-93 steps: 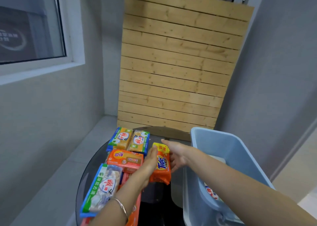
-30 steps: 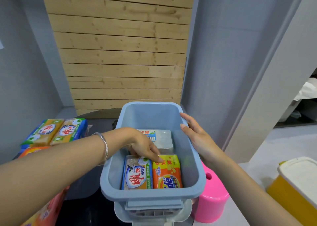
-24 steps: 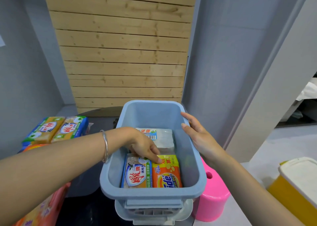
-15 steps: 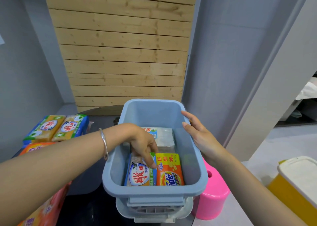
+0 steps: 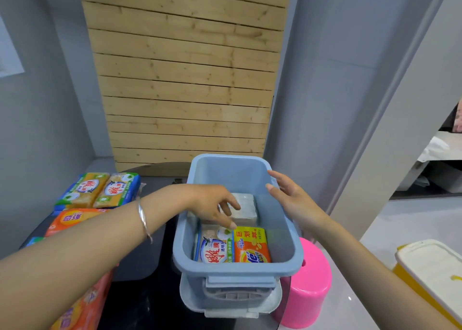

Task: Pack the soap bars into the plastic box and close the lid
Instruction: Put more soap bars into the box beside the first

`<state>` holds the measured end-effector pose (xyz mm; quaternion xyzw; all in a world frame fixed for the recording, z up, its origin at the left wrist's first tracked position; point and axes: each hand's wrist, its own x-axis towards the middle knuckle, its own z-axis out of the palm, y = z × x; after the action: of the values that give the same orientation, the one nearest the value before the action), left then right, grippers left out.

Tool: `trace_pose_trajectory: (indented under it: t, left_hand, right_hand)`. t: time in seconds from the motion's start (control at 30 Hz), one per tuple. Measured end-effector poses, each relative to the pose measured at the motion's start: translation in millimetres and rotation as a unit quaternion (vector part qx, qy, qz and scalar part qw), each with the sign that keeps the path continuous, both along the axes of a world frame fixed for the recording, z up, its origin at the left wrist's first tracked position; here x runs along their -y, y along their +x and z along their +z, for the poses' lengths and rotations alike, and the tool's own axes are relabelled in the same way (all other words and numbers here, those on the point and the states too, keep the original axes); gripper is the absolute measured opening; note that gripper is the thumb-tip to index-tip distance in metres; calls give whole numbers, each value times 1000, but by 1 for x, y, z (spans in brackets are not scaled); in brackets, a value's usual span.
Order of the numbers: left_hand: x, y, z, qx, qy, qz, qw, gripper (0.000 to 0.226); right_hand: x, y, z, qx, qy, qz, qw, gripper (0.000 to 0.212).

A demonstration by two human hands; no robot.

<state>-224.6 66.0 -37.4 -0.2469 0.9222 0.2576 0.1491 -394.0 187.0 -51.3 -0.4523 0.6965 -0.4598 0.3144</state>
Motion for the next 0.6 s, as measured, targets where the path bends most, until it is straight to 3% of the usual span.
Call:
trace_pose_trajectory:
  t: [0.13,0.27,0.4,0.6]
  left_hand:
    - [5,44,21,-149,5,57,987,59]
    - [10,105,24,-269,33,133,953,53]
    - [19,176,11,-258,-35,192,946,50]
    - [28,270,-22,-261,-49,326,907,47]
  right_hand:
    - [2,23,27,-128,-59,11,990,41]
    - [9,75,48,-121,-86,84,985,35]
    - [24,141,51,-75,-68,161,982,34]
    - [57,228,25,-35,-9,216,976,39]
